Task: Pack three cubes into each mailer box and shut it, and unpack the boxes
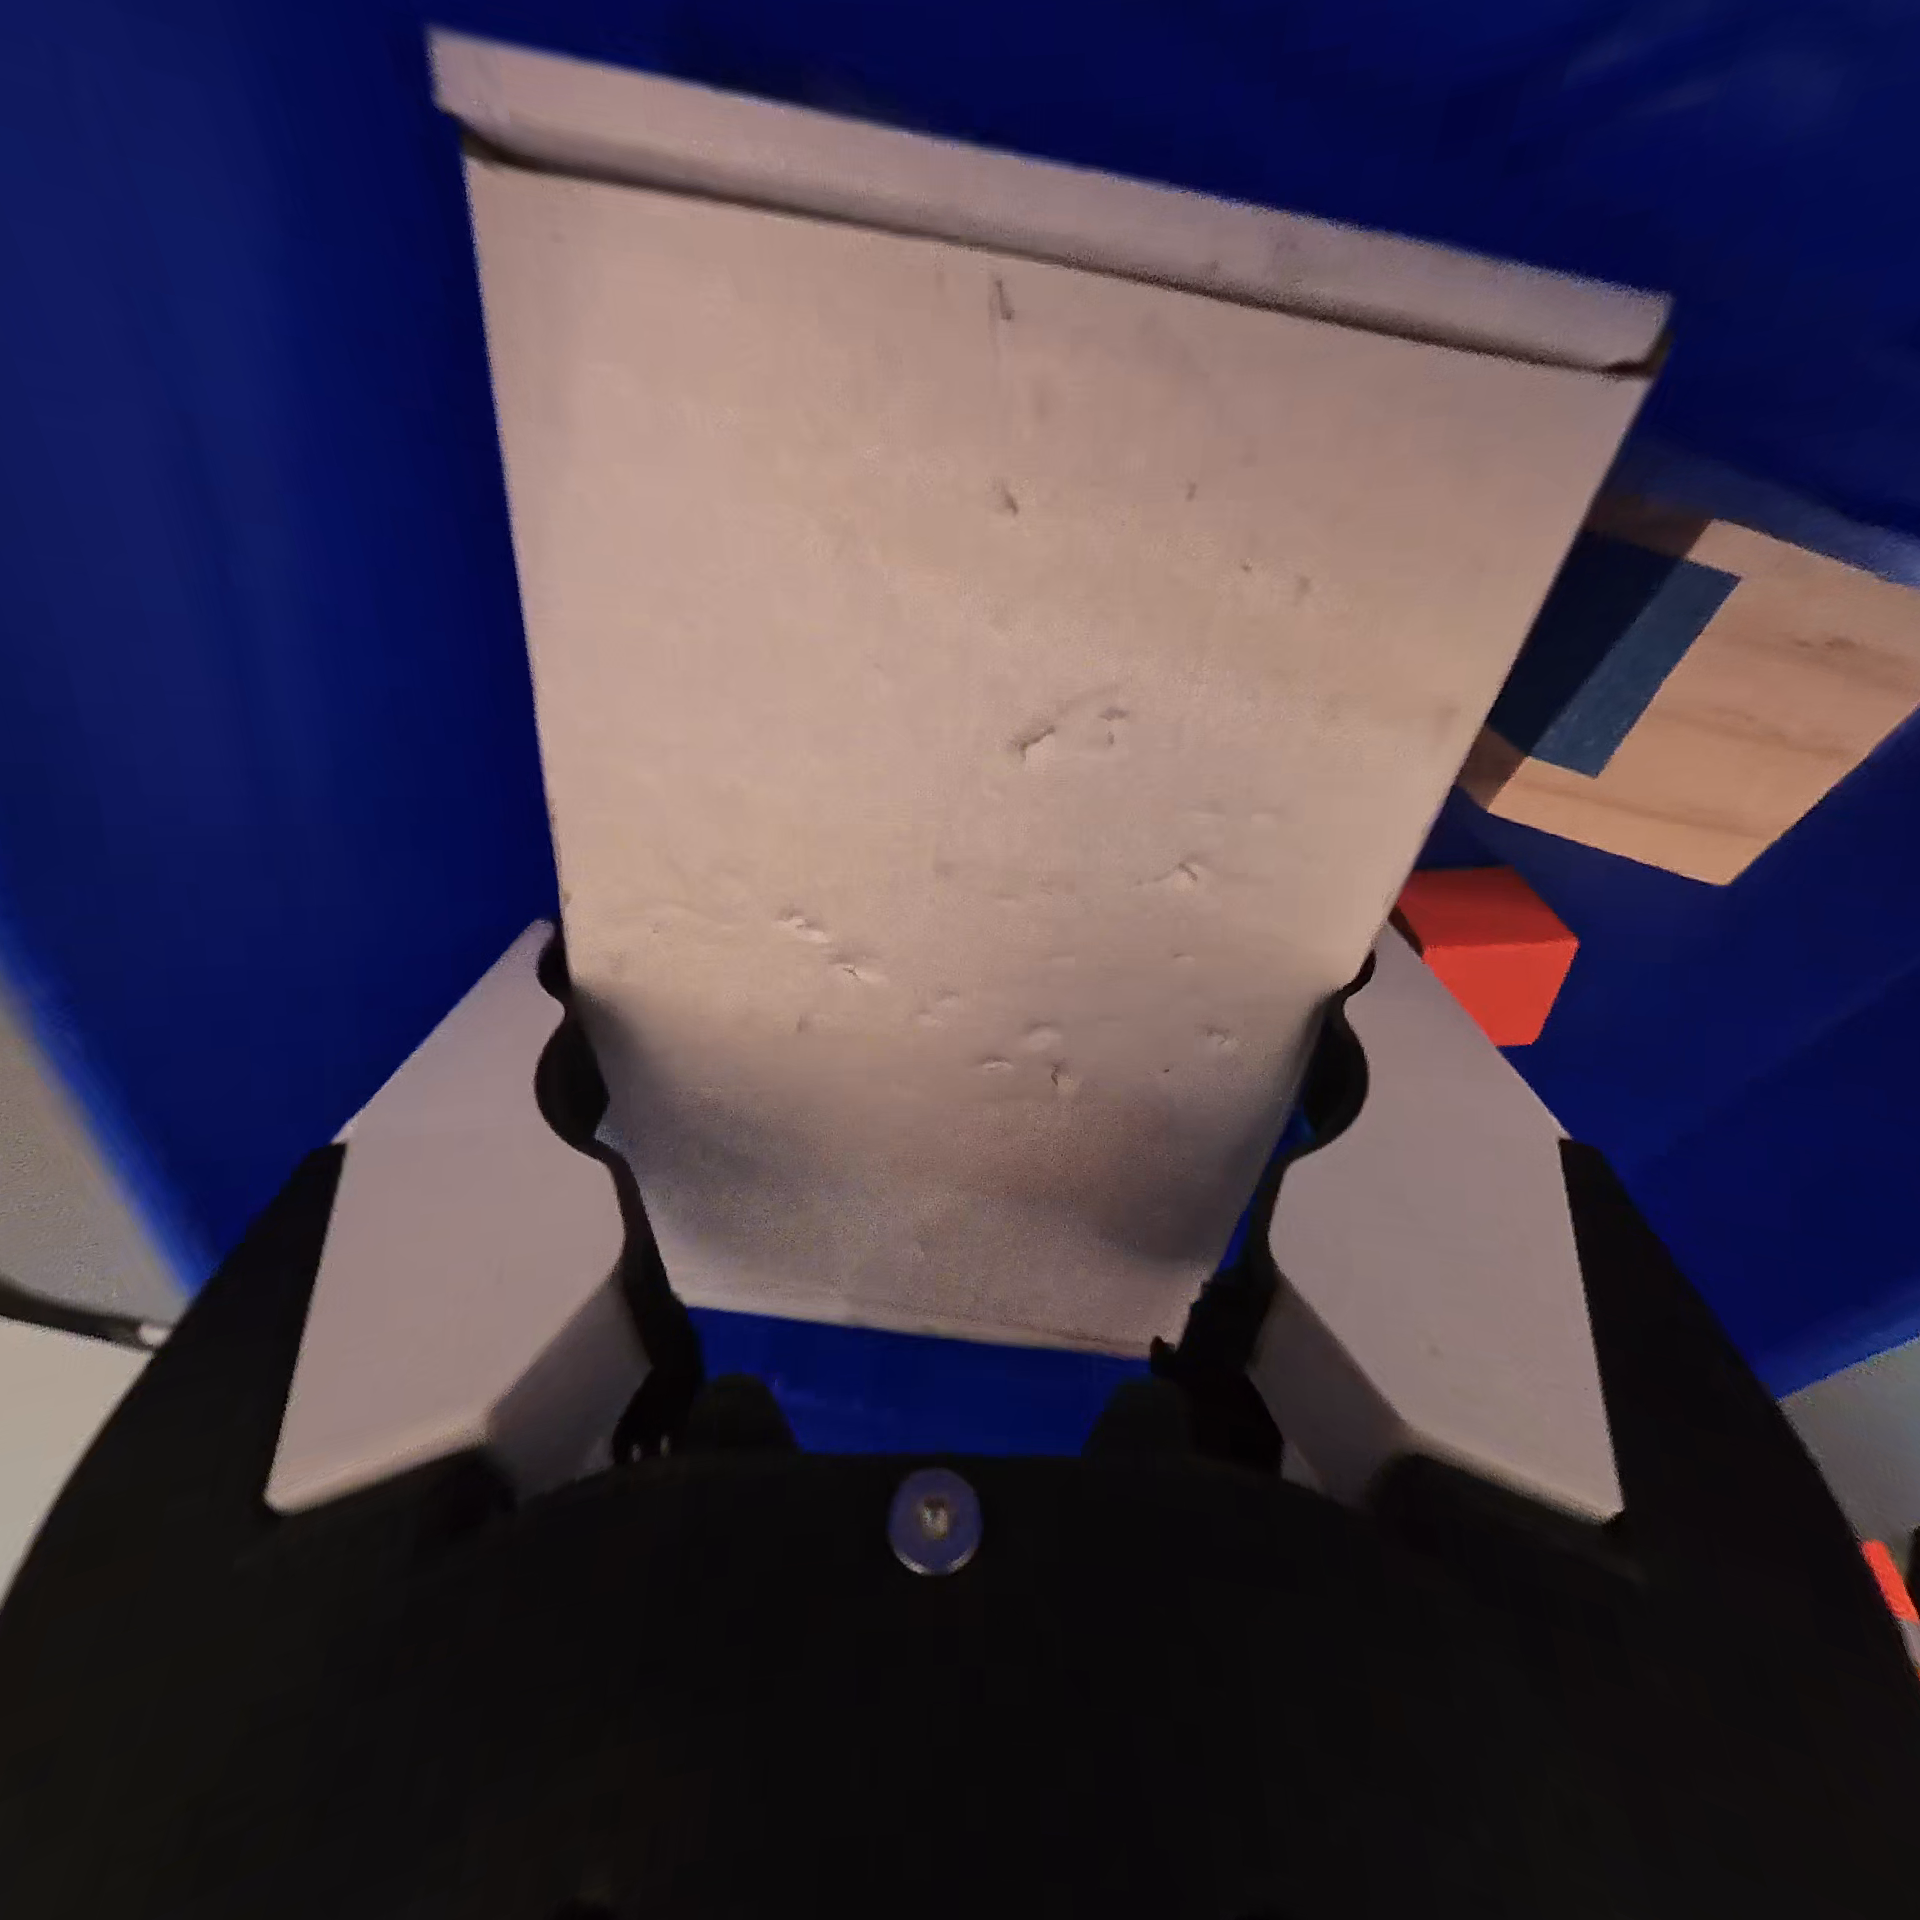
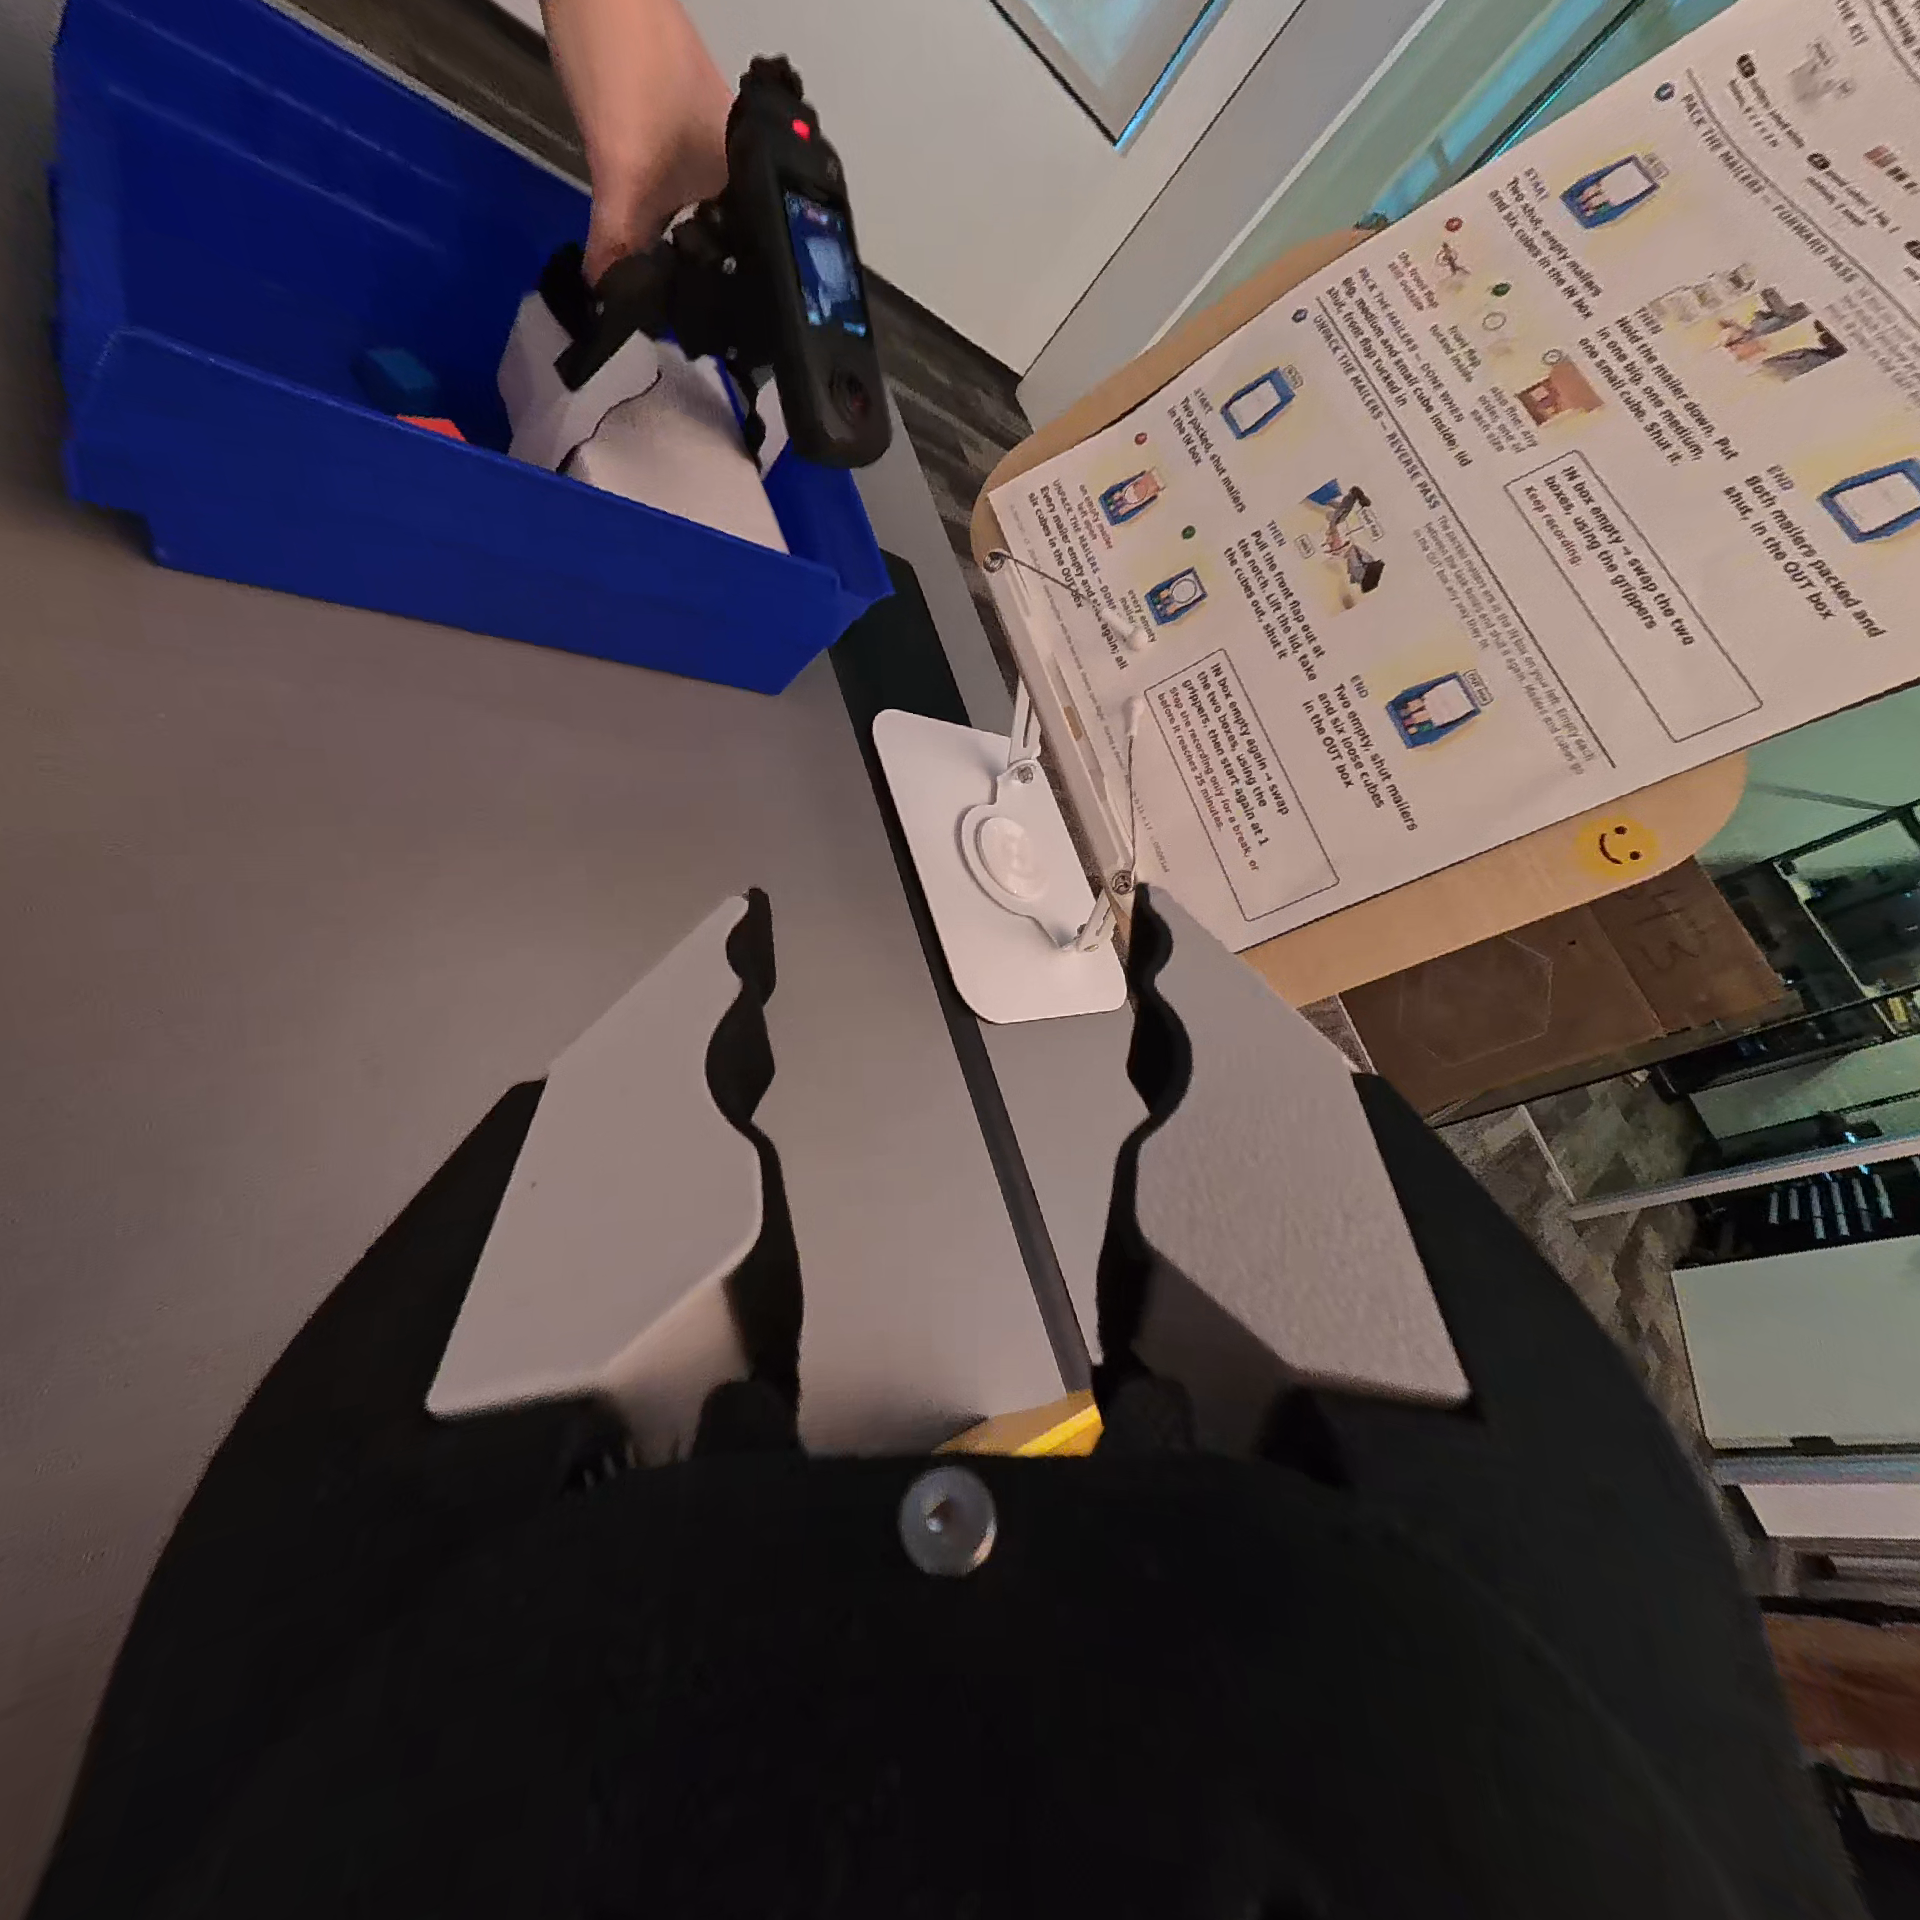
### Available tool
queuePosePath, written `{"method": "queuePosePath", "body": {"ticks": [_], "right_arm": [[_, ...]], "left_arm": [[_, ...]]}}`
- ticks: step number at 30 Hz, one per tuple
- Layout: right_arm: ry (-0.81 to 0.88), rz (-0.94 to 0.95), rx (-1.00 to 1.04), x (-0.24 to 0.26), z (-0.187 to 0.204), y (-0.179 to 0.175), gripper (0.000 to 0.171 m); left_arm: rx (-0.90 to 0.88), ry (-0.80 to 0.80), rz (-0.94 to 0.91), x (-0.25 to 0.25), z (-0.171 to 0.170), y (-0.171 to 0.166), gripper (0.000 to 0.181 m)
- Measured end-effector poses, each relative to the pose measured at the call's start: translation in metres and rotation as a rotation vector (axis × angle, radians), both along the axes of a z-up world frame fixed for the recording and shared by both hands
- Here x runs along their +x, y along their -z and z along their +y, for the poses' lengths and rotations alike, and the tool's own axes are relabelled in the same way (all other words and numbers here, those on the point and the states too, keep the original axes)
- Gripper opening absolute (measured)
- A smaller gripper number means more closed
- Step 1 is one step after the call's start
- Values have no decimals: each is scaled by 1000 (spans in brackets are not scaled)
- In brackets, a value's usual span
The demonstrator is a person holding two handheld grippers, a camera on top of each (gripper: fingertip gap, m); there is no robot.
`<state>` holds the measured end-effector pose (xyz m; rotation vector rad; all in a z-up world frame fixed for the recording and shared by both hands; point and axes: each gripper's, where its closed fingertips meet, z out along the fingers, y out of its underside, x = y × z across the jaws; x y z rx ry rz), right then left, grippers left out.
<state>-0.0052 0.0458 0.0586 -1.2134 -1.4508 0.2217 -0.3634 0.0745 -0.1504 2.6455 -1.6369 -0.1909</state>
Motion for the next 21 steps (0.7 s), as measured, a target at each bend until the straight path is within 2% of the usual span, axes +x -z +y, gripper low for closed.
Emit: {"method": "queuePosePath", "body": {"ticks": [4,11,14,17,21], "right_arm": [[-17,-5,14,-1,-6,-3,66],[-23,3,103,-24,-14,-9,69],[-130,39,246,-65,-40,-9,83],[-307,80,396,-100,-80,1,96],[-252,79,516,-110,-81,4,121]], "left_arm": [[80,-26,47,-4,3,-38,136],[174,-68,77,10,-15,-128,135],[175,-76,-50,48,-28,-159,135],[112,-6,-275,110,-50,-179,135],[-19,162,-480,187,-95,-183,135]]}}
